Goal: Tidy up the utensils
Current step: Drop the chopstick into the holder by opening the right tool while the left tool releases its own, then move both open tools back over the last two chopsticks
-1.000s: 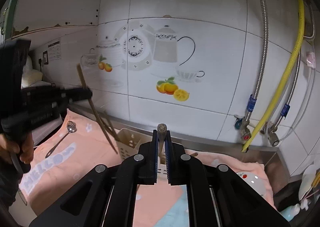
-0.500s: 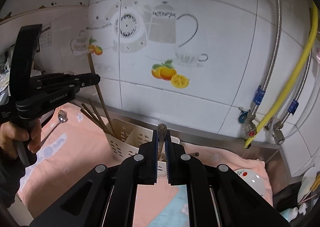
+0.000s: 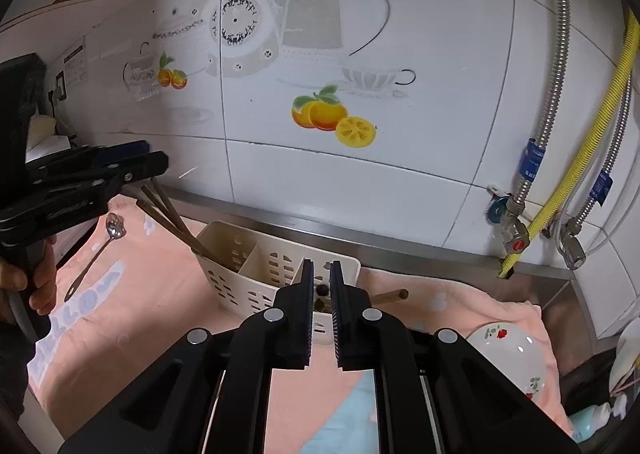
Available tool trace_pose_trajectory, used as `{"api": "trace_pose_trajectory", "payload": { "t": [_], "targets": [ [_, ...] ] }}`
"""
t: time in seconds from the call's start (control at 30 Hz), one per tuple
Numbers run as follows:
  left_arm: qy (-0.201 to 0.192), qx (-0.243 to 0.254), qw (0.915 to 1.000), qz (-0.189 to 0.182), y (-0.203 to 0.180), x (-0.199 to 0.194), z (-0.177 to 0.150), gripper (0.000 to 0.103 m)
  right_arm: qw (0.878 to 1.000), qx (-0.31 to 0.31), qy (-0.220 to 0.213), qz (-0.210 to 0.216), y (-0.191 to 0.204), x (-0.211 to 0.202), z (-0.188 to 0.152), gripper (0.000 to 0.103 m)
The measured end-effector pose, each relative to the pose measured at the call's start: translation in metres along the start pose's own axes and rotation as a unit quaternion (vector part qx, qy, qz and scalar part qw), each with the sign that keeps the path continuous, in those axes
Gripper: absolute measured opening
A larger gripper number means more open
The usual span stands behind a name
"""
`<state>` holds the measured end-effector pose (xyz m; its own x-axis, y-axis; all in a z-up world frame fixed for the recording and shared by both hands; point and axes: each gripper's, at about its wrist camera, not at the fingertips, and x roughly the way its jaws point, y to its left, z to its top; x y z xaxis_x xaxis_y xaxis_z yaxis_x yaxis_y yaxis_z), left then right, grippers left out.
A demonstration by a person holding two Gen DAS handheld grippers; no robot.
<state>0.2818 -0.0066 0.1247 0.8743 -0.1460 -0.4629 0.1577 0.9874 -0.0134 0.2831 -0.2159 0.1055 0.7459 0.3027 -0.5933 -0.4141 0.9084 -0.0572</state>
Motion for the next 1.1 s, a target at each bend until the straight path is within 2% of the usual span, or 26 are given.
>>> {"api": "trace_pose_trajectory", "payload": {
  "t": [0.1, 0.13, 0.17, 0.2, 0.4, 0.5, 0.67, 0.83, 1.1],
  "targets": [
    [-0.005, -0.002, 1.0000, -0.005, 0.000, -0.013, -0.003, 0.042, 1.000, 0.001, -0.012, -0.002, 0.001, -0.009, -0.001, 0.016],
    [-0.007, -0.001, 1.0000, -0.006, 0.000, -0.017, -0.004, 0.045, 1.000, 0.001, -0.016, -0.002, 0.002, -0.013, -0.002, 0.018],
    [-0.011, 0.000, 0.9999, -0.004, -0.001, -0.024, -0.007, 0.052, 1.000, 0.001, -0.019, -0.002, 0.003, -0.016, -0.002, 0.020],
    [-0.014, 0.000, 0.9999, -0.001, -0.002, -0.028, -0.008, 0.063, 1.000, 0.000, -0.023, -0.002, 0.004, -0.019, -0.003, 0.022],
    [-0.021, -0.003, 0.9998, 0.000, -0.002, -0.056, -0.033, 0.065, 0.999, -0.004, -0.044, 0.006, 0.017, -0.042, -0.020, 0.030],
    [-0.020, -0.013, 0.9997, -0.001, 0.001, -0.069, -0.051, 0.073, 0.999, -0.002, -0.052, 0.013, 0.025, -0.052, -0.034, 0.038],
    [-0.011, -0.024, 0.9997, 0.003, 0.005, -0.084, -0.084, 0.084, 0.998, 0.002, -0.053, 0.021, 0.038, -0.060, -0.061, 0.043],
    [0.001, -0.020, 0.9995, 0.024, 0.006, -0.093, -0.113, 0.096, 0.999, 0.002, -0.046, 0.023, 0.051, -0.061, -0.092, 0.051],
    [0.025, -0.023, 0.9983, 0.047, 0.005, -0.103, -0.155, 0.098, 0.999, 0.018, -0.016, 0.022, 0.072, -0.050, -0.146, 0.057]
  ]
}}
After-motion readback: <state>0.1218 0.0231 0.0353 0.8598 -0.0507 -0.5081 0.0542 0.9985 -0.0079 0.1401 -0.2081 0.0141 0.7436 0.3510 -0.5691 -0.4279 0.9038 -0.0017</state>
